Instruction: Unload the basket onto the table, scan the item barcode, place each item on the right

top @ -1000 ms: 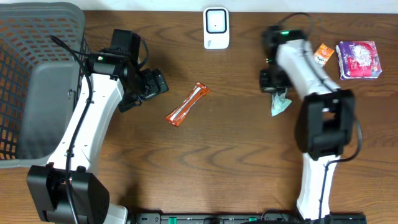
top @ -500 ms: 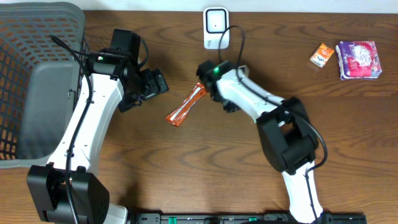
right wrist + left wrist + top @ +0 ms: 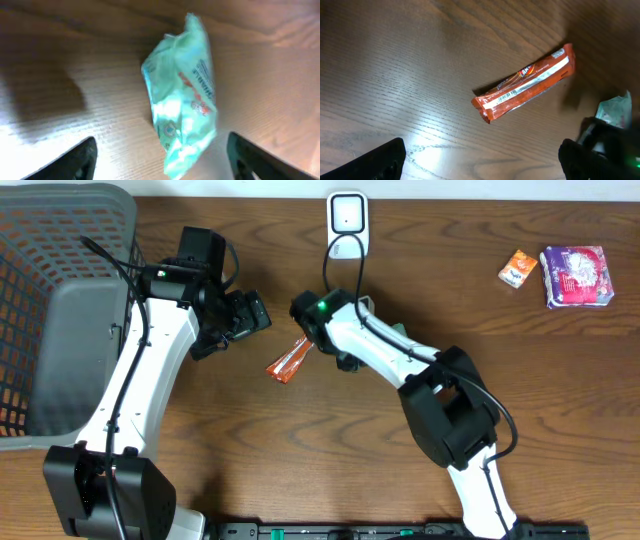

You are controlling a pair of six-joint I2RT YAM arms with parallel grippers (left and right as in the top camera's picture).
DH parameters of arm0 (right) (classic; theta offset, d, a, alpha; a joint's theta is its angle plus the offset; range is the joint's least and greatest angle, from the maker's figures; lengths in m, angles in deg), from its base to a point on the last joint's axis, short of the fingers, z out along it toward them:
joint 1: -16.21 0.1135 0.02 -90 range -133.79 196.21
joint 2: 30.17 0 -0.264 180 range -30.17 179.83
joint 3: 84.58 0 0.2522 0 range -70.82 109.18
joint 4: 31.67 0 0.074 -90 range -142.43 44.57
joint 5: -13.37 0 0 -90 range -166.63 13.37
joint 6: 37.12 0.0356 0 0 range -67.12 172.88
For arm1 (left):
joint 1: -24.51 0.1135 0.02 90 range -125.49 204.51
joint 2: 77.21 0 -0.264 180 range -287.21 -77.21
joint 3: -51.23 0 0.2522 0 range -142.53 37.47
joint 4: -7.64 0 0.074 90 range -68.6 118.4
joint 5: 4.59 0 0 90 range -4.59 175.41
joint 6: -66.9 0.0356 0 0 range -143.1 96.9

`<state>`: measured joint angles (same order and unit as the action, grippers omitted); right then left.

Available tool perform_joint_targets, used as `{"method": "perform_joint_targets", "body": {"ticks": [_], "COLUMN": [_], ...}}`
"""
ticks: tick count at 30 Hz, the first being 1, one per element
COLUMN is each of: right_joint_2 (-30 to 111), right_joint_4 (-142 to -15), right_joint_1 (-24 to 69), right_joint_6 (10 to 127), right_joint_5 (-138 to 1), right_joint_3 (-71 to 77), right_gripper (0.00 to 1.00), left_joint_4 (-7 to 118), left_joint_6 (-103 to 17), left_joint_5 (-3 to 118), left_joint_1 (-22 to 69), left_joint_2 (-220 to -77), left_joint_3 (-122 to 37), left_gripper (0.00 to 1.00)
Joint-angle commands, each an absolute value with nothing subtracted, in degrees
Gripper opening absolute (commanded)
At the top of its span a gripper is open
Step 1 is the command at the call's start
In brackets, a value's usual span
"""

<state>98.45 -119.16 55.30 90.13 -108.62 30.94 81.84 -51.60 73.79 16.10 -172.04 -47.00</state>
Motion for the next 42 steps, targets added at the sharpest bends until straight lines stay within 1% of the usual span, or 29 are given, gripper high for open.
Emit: {"method": "perform_joint_targets", "body": {"ticks": [1, 2, 3, 6, 9, 11, 14, 17, 19, 21, 24, 25, 26, 27, 31, 34, 38, 40, 42], "right_joint_2": [97.01, 97.01, 97.01, 97.01, 97.01, 97.01, 97.01, 97.03, 97.03, 97.03, 97.03, 97.03, 97.03, 97.03, 97.03, 97.03, 97.03, 97.03, 97.03], "right_joint_4": [-121.33, -122.35, -122.94, -123.93, -123.97, -123.91, -124.08, -124.98, -125.85, -126.42, -127.73, -128.82, -129.57, -130.7, -132.21, -133.04, -135.36, -136.82, -137.79], "right_joint_1": [53.53, 52.98, 52.48, 50.34, 46.89, 43.72, 38.45, 33.12, 29.97, 27.15, 24.53, 24.07, 23.96, 24.07, 25.97, 28.96, 33.05, 34.71, 36.2], "right_joint_6": [88.06, 86.96, 85.56, 80.1, 76.03, 72.54, 64.8, 59.4, 58.18, 57.17, 53.22, 51.9, 51.31, 50.88, 50.9, 52.36, 59.71, 61.87, 62.22], "right_joint_5": [-108.99, -108.53, -107.86, -103.46, -95.22, -87.44, -73.02, -62.07, -58.94, -56.75, -52.06, -51.12, -51.31, -53.17, -58.04, -63.18, -75.73, -79.77, -81.63], "right_joint_3": [37.45, 39.13, 40.34, 43.7, 46.32, 47.59, 48.12, 47.88, 47.88, 47.75, 47.18, 47.18, 47.18, 47.18, 47.18, 47.18, 47.18, 47.18, 46.81], "right_gripper": [0.87, 0.91, 0.92, 0.95, 0.96, 0.99, 0.99, 0.99, 0.98, 0.92, 0.92, 0.89, 0.87, 0.81, 0.74, 0.74, 0.73, 0.66, 0.64], "left_joint_4": [82.19, 82.19, 82.19, 82.19, 82.19, 82.19, 82.19, 82.19, 82.19, 82.19, 82.19, 82.19, 82.19, 82.19, 82.19, 82.19, 82.19, 82.19, 82.19], "left_joint_6": [-51.25, -51.25, -51.25, -51.25, -51.25, -51.25, -51.25, -51.25, -51.25, -51.25, -51.25, -51.25, -51.27, -51.25, -51.25, -51.27, -51.25, -51.25, -51.25], "left_joint_5": [74.38, 74.38, 74.36, 74.36, 74.38, 74.38, 74.38, 74.36, 74.38, 74.38, 74.38, 74.38, 74.38, 74.36, 74.38, 74.38, 74.38, 74.38, 74.38], "left_joint_1": [16.19, 16.19, 16.19, 16.19, 16.19, 16.19, 16.19, 16.19, 16.19, 16.19, 16.19, 16.19, 16.19, 16.19, 16.19, 16.19, 16.19, 16.19, 16.19], "left_joint_2": [-172.37, -172.37, -172.37, -172.37, -172.37, -172.37, -172.37, -172.37, -172.37, -172.37, -172.37, -172.37, -172.37, -172.37, -172.37, -172.37, -172.37, -172.37, -172.37], "left_joint_3": [-47.61, -47.61, -47.61, -47.61, -47.61, -47.61, -47.61, -47.61, -47.61, -47.61, -47.61, -47.61, -47.61, -47.61, -47.61, -47.61, -47.61, -47.61, -47.61], "left_gripper": [0.98, 0.98, 0.98, 0.98, 0.98, 0.98, 0.98, 0.98, 0.98, 0.98, 0.98, 0.98, 0.98, 0.98, 0.98, 0.98, 0.98, 0.98, 0.98]}}
